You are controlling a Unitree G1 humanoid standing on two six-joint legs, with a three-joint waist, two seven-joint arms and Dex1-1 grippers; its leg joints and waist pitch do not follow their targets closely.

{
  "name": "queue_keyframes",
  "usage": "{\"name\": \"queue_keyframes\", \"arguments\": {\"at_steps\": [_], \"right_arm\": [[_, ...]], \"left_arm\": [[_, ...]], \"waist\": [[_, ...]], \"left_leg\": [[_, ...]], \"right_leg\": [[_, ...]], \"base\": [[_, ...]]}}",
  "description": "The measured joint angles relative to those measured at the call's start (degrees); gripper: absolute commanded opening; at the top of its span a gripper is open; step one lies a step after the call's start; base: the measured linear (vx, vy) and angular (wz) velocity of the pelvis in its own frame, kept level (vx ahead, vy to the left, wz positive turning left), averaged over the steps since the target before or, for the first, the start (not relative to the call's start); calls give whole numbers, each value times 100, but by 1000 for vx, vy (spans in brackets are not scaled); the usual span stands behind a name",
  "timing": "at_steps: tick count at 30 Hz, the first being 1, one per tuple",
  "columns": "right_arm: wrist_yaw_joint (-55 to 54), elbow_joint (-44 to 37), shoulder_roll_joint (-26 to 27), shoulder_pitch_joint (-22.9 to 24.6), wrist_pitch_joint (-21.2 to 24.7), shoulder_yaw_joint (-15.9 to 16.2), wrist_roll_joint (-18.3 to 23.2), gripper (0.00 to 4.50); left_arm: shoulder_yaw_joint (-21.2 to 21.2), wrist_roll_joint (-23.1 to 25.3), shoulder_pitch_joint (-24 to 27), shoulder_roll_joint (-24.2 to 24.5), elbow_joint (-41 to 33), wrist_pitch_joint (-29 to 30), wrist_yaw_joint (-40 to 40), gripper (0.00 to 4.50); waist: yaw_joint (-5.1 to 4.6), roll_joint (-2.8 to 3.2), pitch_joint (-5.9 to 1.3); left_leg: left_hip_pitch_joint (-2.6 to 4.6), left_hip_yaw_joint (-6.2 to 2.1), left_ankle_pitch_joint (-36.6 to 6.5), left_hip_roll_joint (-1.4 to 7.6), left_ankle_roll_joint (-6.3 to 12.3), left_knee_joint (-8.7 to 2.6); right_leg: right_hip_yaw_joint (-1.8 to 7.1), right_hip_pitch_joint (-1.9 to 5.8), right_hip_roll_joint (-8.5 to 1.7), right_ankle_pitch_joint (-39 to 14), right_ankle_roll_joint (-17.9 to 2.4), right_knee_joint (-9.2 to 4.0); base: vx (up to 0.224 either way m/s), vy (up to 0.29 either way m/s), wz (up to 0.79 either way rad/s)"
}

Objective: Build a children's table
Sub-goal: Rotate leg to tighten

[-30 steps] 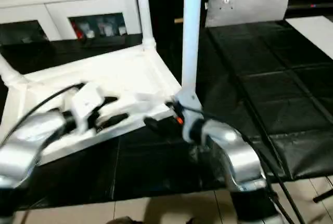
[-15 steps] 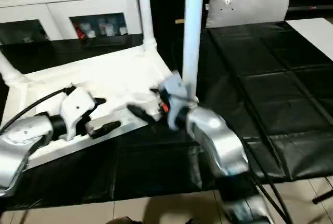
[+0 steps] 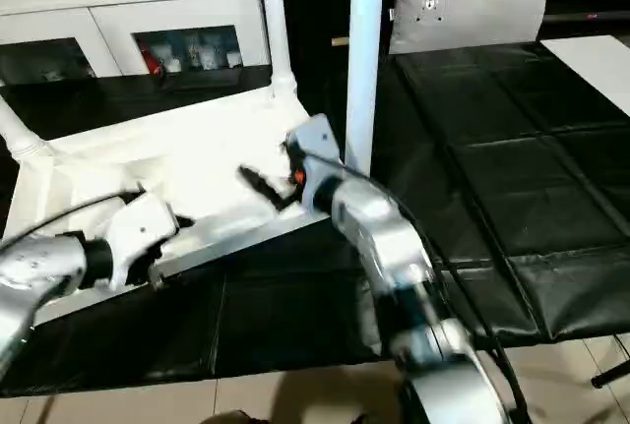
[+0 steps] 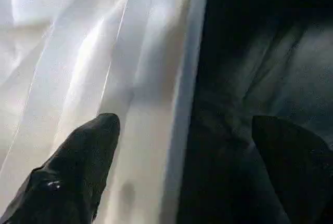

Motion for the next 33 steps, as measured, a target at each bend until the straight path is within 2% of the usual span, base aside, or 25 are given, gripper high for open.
{"name": "queue_keyframes", "arguments": {"at_steps": [6,8,13,16,20,24,33], "right_arm": [[-447,668,122,-52,-225,-234,-32,450],[-752,1094,266,-224,-452,-340,-13,450],[-1321,1651,303,-422,-898,-599,-54,450],[-1788,2006,251,-613,-1135,-930,-25,450],[-2092,2283,52,-748,-1416,-1191,9,450],[-2179,2381,-64,-764,-1584,-1230,21,450],[-2450,2477,-591,-620,-1819,-1573,2,450]], "left_arm": [[-56,183,3,86,184,-223,119,449],[-62,190,-1,86,202,-294,126,449],[-64,219,-2,86,411,-488,249,449],[-64,292,-2,78,577,-674,359,449],[-158,398,-102,-27,909,-1054,555,449],[-233,476,-353,-195,1308,-1328,787,449],[-394,702,-896,-810,2099,-1813,1414,449]], "waist": [[-61,0,0],[-80,-1,-1],[-24,-2,-1],[27,-3,-1],[78,-7,-2],[80,-11,-1],[204,-12,-2]], "left_leg": [[-1,0,0,0,0,0],[1,0,2,0,-2,2],[4,0,2,0,-3,12],[3,1,3,0,-4,15],[2,1,3,0,-4,17],[-1,0,6,0,-8,17],[-21,1,11,0,1,36]], "right_leg": [[1,0,0,5,-8,2],[2,0,-1,6,-11,10],[2,5,-2,3,-6,14],[8,9,-2,3,-5,16],[9,15,-3,4,-7,20],[7,11,-4,4,-7,28],[9,10,-7,3,-6,29]], "base": [[0,0,0],[0,0,0],[0,0,0],[0,0,0],[0,0,0],[0,0,0],[0,0,0]]}}
